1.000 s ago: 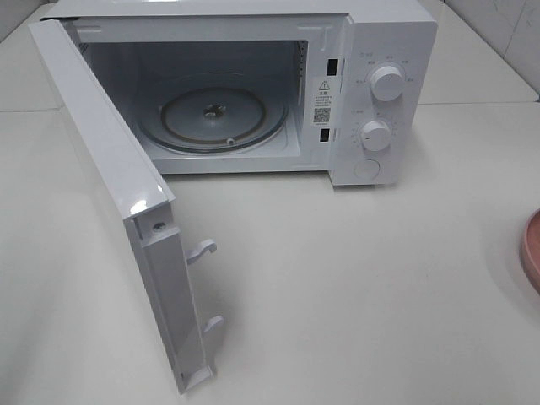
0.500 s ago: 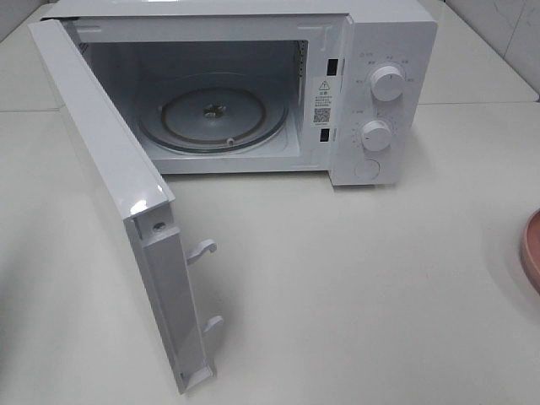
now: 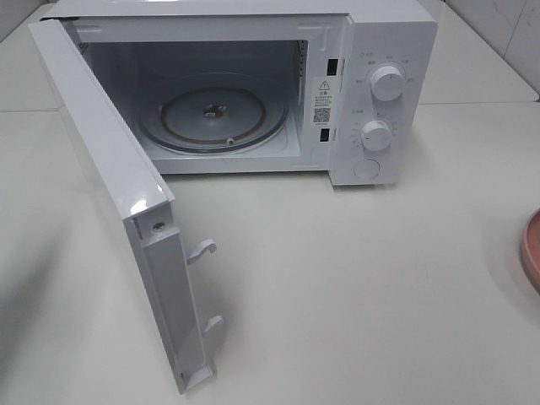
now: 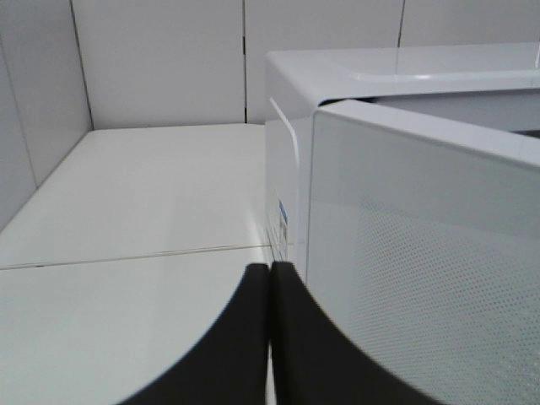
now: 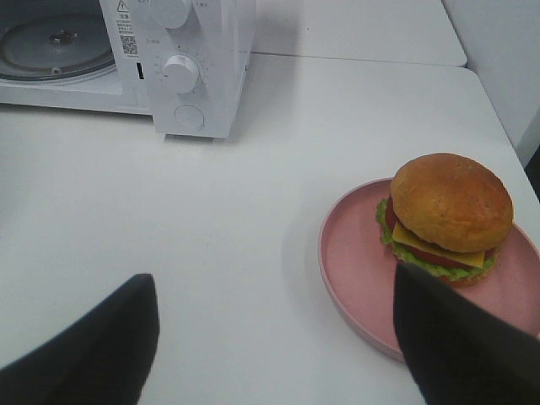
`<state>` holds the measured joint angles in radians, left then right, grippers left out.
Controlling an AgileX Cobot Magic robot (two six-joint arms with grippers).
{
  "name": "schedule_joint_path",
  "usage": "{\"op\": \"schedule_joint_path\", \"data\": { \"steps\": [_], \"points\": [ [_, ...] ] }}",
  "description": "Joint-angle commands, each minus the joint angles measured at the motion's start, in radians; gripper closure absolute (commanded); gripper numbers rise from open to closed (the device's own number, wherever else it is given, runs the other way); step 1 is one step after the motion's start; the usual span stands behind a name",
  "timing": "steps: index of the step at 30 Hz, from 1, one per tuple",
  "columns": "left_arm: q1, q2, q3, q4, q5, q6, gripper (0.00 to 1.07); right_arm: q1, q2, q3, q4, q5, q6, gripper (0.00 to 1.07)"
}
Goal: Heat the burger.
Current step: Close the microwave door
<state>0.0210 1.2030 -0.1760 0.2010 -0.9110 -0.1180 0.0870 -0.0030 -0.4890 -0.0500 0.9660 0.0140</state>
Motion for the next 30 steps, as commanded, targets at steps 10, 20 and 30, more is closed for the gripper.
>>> {"op": "schedule_joint_path", "data": {
  "steps": [10, 20, 30],
  "points": [
    [0.002, 0.379, -0.093, 0.169, -0.268, -0.028, 1.07, -0.005, -0.027, -0.001, 0.0, -0.005, 0.004, 0.31],
    [0.002, 0.471, -0.2, 0.27, -0.262, -0.079, 1.07, -0.005, -0.027, -0.001, 0.0, -0.005, 0.004, 0.31],
    [0.002, 0.541, -0.245, 0.296, -0.269, -0.107, 1.07, -0.005, -0.027, -0.001, 0.0, -0.005, 0.004, 0.31]
  ]
}}
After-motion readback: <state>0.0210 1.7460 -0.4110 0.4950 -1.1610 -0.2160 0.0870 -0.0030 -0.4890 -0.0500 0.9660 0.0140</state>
